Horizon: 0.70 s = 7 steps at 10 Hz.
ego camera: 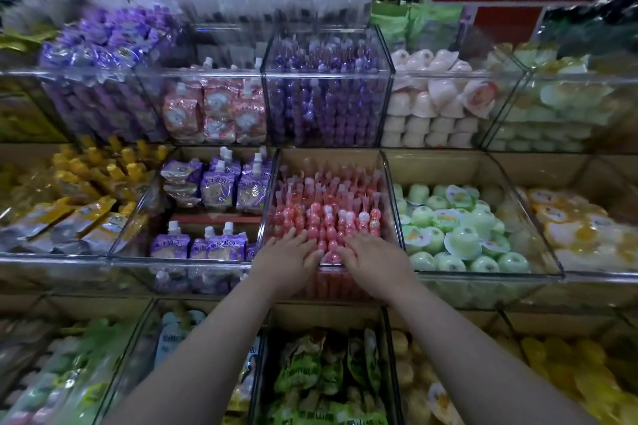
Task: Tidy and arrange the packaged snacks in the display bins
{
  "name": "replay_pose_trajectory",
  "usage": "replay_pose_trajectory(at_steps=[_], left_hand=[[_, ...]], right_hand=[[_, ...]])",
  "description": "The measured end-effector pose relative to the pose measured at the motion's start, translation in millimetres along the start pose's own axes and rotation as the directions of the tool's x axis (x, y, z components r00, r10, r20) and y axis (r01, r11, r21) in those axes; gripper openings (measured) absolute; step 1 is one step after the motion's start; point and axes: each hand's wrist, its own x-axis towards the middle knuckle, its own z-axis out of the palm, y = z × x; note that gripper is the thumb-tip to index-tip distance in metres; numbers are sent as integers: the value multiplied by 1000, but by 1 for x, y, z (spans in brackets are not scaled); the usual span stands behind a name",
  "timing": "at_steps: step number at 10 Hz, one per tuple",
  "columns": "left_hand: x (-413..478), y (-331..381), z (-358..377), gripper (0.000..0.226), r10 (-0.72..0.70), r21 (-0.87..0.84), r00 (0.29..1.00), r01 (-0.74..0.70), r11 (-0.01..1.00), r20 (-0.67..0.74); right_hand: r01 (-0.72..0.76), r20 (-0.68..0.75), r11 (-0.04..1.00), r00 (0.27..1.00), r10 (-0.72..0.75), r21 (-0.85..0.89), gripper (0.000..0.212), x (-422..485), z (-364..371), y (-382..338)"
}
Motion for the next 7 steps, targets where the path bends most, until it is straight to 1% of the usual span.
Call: replay_pose_trajectory(at_steps=[1, 4, 5, 6, 7], left_hand=[[1, 0, 2, 51, -8, -9, 1000, 8, 1000, -11], [2, 3, 7, 50, -59, -41, 996, 57, 998, -61], [-3, 4, 4, 50, -84, -172, 994, 70, 983, -75], [-18, 6, -3, 46, -132, -448, 989, 87, 890, -71], [-30, 3, -22, 46, -238, -791, 971, 143, 595, -3]], right_hand=[[5, 5, 1000, 1000, -5, 22, 50, 0, -2, 0], [40, -54, 997, 998, -37, 70, 45, 1, -1, 4], [42, -47, 992, 998, -37, 117, 43, -2, -8, 3], [6, 15, 974, 1000, -9, 226, 45, -5, -17, 2], [-141, 80, 811, 990, 117, 568, 50, -3, -37, -3]])
